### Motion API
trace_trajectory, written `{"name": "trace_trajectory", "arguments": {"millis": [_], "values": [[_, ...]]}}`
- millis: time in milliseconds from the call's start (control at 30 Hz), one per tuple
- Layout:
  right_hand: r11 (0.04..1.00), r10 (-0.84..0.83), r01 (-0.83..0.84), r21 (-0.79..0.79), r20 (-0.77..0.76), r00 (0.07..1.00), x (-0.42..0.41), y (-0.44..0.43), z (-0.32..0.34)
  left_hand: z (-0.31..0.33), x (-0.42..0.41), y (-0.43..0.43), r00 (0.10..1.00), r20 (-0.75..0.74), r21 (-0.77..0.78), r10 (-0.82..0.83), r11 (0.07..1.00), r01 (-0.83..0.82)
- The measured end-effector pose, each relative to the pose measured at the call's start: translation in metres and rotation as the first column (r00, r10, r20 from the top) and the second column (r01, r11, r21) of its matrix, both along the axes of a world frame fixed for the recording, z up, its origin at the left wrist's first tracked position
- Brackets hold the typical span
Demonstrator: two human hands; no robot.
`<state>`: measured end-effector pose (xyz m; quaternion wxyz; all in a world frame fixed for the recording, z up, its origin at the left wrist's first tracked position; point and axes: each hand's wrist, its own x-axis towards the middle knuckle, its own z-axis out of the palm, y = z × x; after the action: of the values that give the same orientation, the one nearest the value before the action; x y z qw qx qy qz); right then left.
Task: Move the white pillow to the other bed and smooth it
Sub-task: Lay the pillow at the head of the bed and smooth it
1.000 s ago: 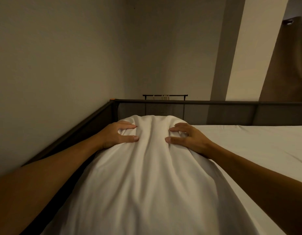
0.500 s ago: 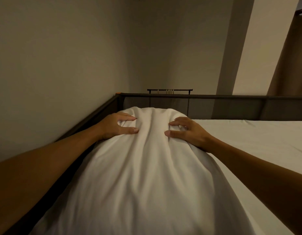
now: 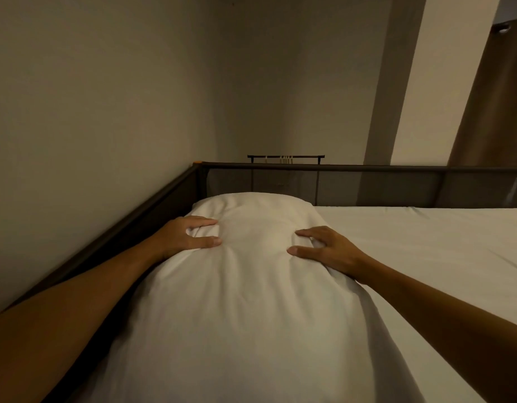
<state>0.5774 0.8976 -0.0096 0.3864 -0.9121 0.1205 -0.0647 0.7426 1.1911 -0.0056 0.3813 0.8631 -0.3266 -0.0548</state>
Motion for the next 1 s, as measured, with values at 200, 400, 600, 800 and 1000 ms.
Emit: {"name": "trace_trajectory", "arguments": {"millis": [200,400,600,800,1000], "values": [[0.999,0.005,-0.007,-0.049,-0.032,0.999,-0.012,0.002,-0.006,-0.002,0.003,0.0,1.0,-0.01,0.002,0.012,1.0,-0.012],[1.0,-0.024,0.025,-0.012,0.022,0.999,-0.013,0.006,0.004,0.011,0.004,-0.009,0.999,0.042,-0.026,-0.018,0.999,0.02],[0.998,-0.056,0.053,0.042,0.067,0.996,-0.004,0.007,0.014,0.028,0.008,-0.011,0.998,0.062,-0.032,0.013,0.999,-0.011],[1.0,-0.003,0.003,-0.024,-0.012,1.0,-0.007,0.01,-0.001,0.001,0.011,0.003,1.0,0.002,0.098,0.02,0.995,-0.02],[0.972,-0.004,-0.034,-0.232,-0.159,0.987,0.015,0.0,0.019,0.022,0.02,-0.004,0.997,0.068,0.363,0.026,0.931,-0.049]]}}
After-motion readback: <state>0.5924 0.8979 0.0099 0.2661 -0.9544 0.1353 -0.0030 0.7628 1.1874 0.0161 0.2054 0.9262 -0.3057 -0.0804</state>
